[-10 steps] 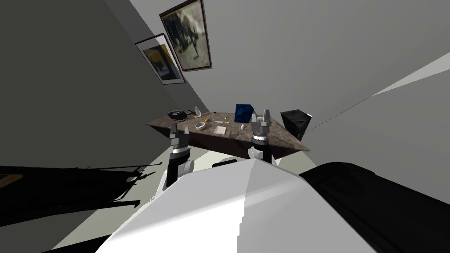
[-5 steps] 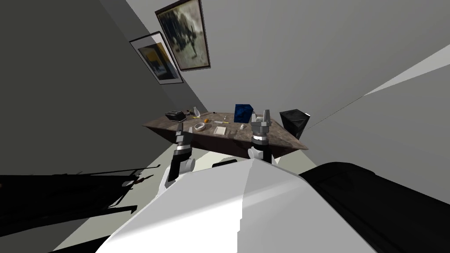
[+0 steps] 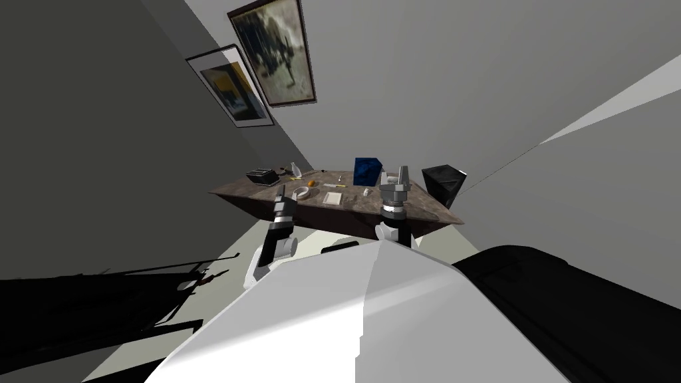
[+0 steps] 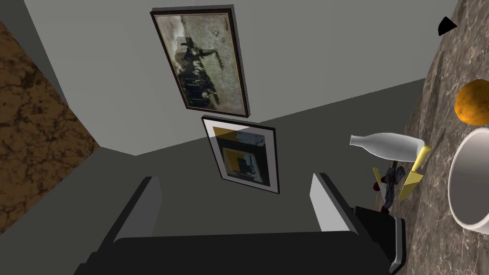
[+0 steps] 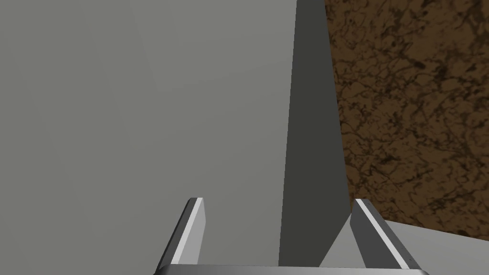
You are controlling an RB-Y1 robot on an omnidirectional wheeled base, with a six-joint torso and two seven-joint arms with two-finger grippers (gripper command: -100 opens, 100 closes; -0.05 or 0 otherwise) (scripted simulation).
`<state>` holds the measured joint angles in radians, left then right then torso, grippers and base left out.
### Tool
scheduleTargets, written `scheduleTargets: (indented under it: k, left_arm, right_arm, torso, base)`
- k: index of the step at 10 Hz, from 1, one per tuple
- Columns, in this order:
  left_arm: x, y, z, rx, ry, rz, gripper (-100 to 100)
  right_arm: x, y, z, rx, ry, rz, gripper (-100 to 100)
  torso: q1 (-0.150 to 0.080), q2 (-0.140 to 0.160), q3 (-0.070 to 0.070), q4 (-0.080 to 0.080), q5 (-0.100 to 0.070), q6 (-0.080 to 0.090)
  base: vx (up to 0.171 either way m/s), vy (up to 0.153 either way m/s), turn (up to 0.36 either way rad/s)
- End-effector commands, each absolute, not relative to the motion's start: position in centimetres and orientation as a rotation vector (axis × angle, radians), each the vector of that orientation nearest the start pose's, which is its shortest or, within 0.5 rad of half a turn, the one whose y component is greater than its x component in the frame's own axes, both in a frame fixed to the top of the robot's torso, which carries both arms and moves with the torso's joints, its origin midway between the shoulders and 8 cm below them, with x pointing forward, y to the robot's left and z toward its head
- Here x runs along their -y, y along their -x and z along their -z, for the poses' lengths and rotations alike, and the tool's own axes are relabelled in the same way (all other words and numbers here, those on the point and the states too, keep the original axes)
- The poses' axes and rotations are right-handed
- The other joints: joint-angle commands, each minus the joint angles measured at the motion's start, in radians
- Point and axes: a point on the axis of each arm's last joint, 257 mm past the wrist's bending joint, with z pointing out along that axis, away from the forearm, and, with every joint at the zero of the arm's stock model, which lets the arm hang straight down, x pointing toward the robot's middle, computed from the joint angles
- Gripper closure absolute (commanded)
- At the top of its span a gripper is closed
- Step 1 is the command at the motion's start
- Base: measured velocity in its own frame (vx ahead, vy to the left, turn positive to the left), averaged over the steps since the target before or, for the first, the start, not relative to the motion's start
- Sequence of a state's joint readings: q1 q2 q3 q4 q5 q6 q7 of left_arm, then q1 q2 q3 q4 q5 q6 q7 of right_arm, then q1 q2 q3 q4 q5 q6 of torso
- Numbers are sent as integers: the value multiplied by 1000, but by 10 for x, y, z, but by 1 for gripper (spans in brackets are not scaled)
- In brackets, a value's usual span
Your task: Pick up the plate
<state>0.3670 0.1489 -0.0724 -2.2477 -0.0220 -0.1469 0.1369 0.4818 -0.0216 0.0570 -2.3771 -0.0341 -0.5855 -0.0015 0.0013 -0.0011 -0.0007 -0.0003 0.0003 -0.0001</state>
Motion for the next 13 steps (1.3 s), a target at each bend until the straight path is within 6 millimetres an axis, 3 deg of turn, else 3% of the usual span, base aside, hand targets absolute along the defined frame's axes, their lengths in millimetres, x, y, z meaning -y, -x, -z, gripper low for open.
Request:
scheduleTargets:
  k: [1, 13]
  left_arm:
    - [-229, -423, 32, -947, 857, 1422, -100]
    - [-193, -461, 85, -1144, 1064, 1422, -100]
  right_arm:
    - [255, -308, -85, -467, -512, -1432, 0]
    - [255, -308, -85, -467, -512, -1432, 0]
  torso:
    - [0, 0, 0, 0, 0, 0]
    - [0, 0, 0, 0, 0, 0]
  base:
    - [17, 19, -58]
    - [17, 23, -51]
